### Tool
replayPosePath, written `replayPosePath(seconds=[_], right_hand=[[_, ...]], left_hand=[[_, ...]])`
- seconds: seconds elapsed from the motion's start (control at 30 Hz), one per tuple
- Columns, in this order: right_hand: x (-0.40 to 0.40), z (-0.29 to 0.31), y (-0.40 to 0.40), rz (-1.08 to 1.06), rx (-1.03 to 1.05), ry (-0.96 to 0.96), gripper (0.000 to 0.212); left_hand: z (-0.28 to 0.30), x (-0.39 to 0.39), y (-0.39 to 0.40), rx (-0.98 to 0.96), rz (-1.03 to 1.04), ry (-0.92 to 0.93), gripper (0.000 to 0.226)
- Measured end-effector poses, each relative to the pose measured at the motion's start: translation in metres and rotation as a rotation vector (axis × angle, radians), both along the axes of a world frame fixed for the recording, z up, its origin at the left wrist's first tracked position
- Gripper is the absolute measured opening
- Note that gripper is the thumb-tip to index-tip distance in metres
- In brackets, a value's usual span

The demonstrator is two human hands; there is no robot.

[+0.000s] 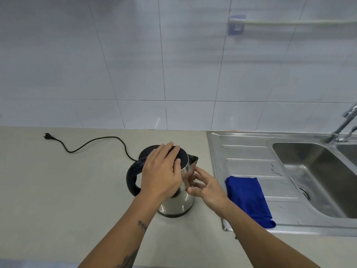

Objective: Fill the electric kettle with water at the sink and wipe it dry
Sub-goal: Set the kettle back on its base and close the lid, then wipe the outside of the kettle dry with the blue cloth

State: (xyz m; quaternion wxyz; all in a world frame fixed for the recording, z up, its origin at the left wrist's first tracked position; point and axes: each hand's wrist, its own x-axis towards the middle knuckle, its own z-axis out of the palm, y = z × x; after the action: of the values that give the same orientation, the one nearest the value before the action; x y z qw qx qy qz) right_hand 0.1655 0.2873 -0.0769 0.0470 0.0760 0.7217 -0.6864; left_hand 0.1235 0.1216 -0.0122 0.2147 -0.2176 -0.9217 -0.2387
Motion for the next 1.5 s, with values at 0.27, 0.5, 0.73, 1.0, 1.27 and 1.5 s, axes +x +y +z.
replayPosePath(seconds=[0.27,0.5,0.73,1.0,1.27,1.5], right_hand=[[0.003,0.001,-0.003,-0.020,0.011,-0.054,0.075],[0.009,0.003,-0.003,-0.058,0.051,-0.095,0.070],[0.014,0.005,-0.008,-0.030,0.103,-0.111,0.076],[0.018,0.018,-0.022,-0.015,0.103,-0.099,0.046],[0.012,0.027,-0.016,-0.084,0.107,-0.035,0.040],[0.019,0.004,0.025,-0.114,0.572,-0.069,0.061]], left_hand=[[-0.006,0.009,-0.032,0.242,-0.142,0.043,0.035],[-0.024,0.024,-0.067,0.434,0.085,0.066,0.045],[-0.038,0.025,-0.081,0.512,0.056,-0.159,0.060],[-0.036,0.013,-0.081,0.652,0.217,-0.228,0.047],[-0.040,0.023,-0.068,0.636,0.285,-0.198,0.042],[-0.034,0.035,-0.046,0.506,0.294,-0.184,0.051]])
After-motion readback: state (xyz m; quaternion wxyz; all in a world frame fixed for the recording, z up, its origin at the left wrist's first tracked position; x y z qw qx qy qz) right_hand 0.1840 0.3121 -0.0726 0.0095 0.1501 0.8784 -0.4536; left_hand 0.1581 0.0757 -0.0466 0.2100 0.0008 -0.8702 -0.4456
